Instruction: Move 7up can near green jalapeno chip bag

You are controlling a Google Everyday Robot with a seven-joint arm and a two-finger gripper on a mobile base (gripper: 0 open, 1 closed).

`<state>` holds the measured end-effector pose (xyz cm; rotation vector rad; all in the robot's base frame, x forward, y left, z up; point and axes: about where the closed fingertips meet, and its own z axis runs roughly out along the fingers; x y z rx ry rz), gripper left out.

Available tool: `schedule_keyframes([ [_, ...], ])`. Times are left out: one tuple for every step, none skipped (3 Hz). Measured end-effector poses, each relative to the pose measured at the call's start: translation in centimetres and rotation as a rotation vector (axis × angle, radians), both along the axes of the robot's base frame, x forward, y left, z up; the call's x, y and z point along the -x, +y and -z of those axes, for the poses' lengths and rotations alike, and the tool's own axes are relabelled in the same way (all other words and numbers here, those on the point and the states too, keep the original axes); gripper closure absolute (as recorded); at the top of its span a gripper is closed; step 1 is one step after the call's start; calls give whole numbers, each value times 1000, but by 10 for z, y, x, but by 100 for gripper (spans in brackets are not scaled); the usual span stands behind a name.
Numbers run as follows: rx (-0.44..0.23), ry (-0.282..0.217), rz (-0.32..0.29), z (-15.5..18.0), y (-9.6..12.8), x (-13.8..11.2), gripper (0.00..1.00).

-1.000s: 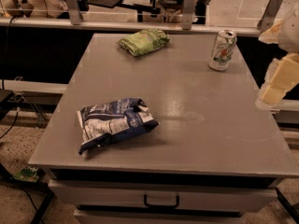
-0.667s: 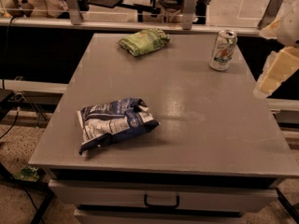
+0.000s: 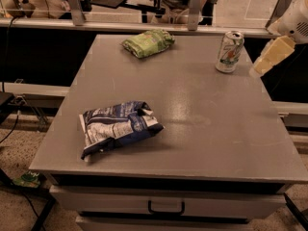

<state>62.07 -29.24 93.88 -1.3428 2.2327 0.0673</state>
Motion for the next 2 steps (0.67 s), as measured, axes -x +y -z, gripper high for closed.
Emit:
schedule_keyframes([
  [-44, -6, 45, 10, -3, -33, 0],
  [-78, -27, 101, 24, 4, -76, 0],
])
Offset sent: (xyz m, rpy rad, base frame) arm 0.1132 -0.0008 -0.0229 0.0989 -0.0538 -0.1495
